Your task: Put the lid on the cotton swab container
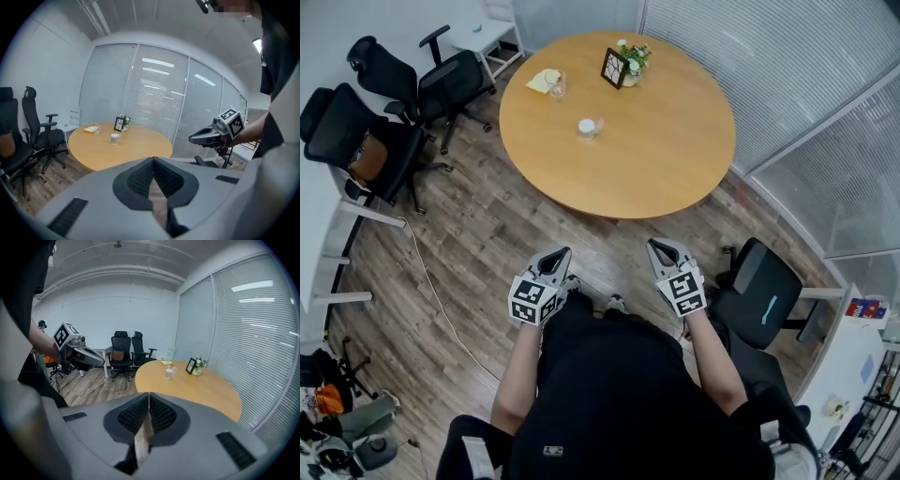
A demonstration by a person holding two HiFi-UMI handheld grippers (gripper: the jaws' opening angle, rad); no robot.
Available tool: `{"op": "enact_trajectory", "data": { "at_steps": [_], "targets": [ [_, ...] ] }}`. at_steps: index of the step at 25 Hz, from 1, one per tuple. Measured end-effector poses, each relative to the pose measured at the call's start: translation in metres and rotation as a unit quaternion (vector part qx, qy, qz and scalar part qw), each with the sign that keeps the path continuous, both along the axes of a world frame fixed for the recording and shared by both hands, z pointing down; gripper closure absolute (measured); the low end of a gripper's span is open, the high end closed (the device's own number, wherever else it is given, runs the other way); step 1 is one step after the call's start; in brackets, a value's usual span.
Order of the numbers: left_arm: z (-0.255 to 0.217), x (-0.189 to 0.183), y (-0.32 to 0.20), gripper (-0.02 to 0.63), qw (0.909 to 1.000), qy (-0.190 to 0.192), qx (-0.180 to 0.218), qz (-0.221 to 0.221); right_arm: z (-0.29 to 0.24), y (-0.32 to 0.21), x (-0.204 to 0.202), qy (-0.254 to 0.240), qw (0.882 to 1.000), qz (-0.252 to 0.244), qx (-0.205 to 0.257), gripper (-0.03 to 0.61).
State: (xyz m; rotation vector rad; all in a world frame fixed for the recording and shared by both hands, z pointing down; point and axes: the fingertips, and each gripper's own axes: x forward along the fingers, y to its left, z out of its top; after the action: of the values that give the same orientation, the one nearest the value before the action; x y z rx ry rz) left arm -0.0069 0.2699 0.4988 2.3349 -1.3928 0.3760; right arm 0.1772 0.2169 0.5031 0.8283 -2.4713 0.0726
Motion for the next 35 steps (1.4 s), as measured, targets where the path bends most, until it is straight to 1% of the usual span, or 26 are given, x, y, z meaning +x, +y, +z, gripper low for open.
{"op": "enact_trajectory", "data": {
  "at_steps": [9, 15, 24, 29, 35],
  "targets": [
    [-0.003, -0.039, -0.025, 0.607, 0.9997, 0.001, 0.001, 0.025, 0.002, -0.014, -0.045, 0.009, 1.000, 0.006, -0.004, 0.574],
    [-0.002, -0.076, -0.040, 0.607, 0.9994, 0.000, 0.002, 0.035, 0.003, -0.026, -0.077, 0.010, 1.000, 0.023, -0.001, 0.574],
    [0.008, -0.122, -0.051, 0.607, 0.9988, 0.008, -0.008, 0.047, 0.015, -0.024, -0.113, 0.022, 0.999, 0.044, -0.016, 0.574],
    [0.017, -0.134, -0.050, 0.607, 0.9984, 0.017, -0.021, 0.049, 0.018, -0.025, -0.124, 0.030, 0.998, 0.048, -0.021, 0.574],
    [0.022, -0.133, -0.052, 0.607, 0.9977, 0.017, -0.029, 0.058, 0.022, -0.029, -0.128, 0.028, 0.998, 0.052, -0.028, 0.574]
  ]
}}
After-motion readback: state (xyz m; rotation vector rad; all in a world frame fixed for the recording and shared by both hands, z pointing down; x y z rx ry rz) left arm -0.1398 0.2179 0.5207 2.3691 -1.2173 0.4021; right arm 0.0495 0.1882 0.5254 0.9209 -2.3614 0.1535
